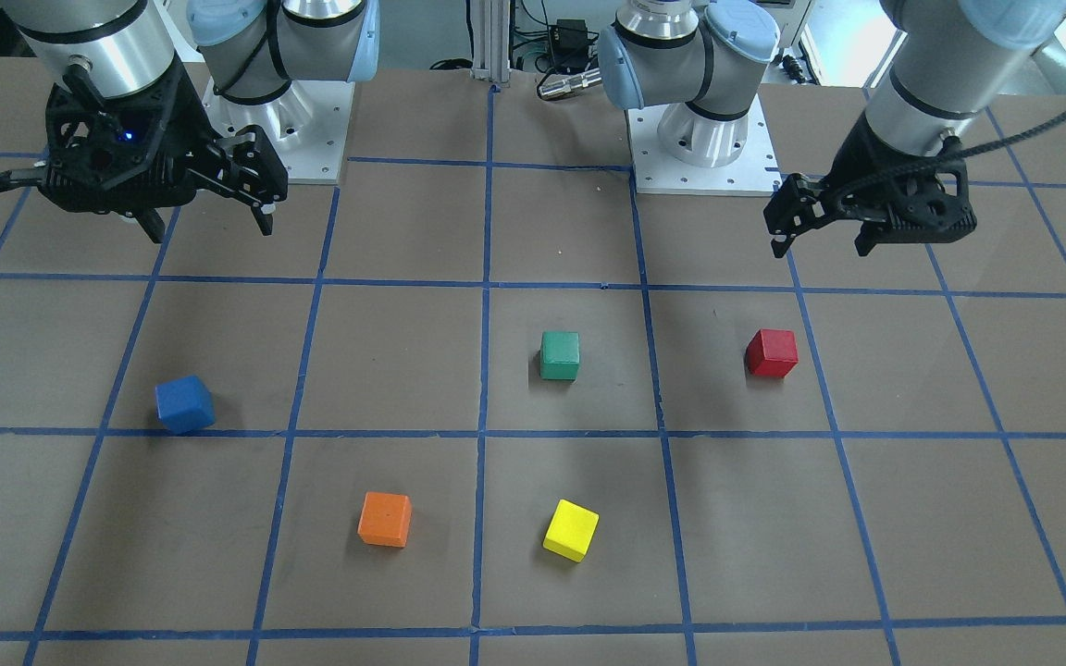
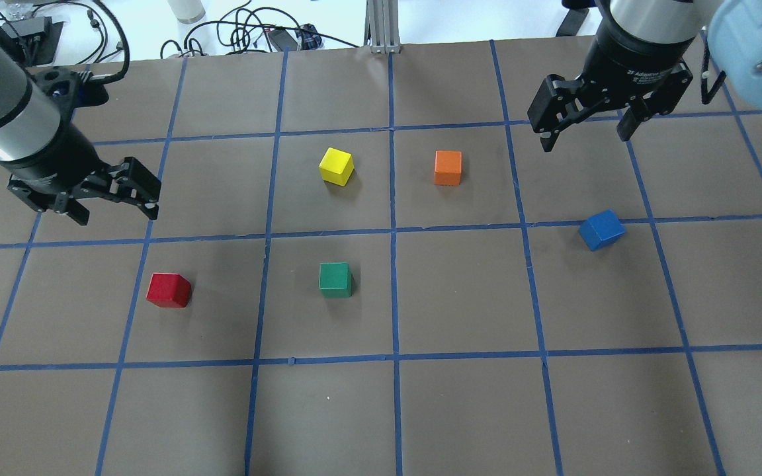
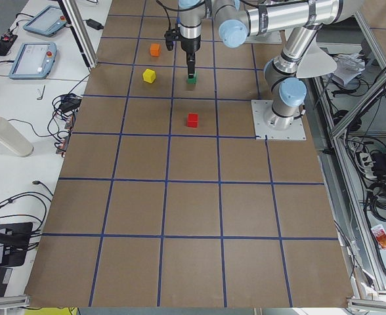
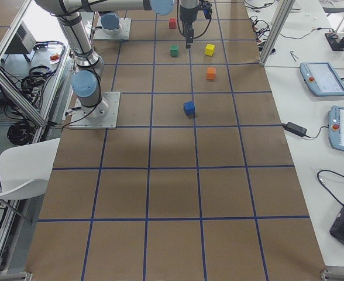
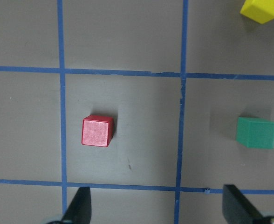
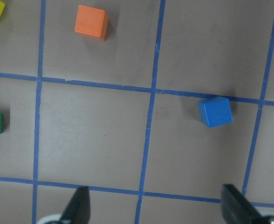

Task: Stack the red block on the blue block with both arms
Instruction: 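Lower the left gripper toward the red cube nearest the robot, then close the left gripper on the red cube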

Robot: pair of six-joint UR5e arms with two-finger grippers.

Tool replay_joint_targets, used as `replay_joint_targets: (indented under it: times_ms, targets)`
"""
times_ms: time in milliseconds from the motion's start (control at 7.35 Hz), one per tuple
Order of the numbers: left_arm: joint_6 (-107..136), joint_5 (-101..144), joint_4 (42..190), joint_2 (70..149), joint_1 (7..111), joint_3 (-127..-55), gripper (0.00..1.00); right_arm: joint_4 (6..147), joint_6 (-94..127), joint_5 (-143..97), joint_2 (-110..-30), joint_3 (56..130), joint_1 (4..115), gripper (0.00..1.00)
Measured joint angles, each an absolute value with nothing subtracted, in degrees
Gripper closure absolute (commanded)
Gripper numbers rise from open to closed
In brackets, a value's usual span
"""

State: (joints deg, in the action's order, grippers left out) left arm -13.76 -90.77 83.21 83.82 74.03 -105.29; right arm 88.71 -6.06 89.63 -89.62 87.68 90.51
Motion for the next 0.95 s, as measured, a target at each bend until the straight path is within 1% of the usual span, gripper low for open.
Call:
replay_joint_targets:
  times_ms: [272, 544, 680, 952]
  targets:
    - [-18.7, -90.5, 74.2, 85.2, 69.0, -113.1, 0.00, 88.8, -6.1, 89.8, -89.6, 87.7, 90.5, 0.00]
    - [-19.4, -88.5, 62.2, 88.2, 67.5, -120.9, 0.00, 88.8, -6.1, 89.9, -89.6, 87.7, 90.5, 0.00]
    - [-19.5, -86.1, 58.2, 90.3, 67.4, -122.8, 0.00, 88.8, -6.1, 89.9, -89.6, 87.7, 90.5, 0.00]
    - [-20.3, -84.4, 54.7, 94.5, 67.3, -124.0, 0.00, 88.8, -6.1, 89.9, -89.6, 87.6, 90.5, 0.00]
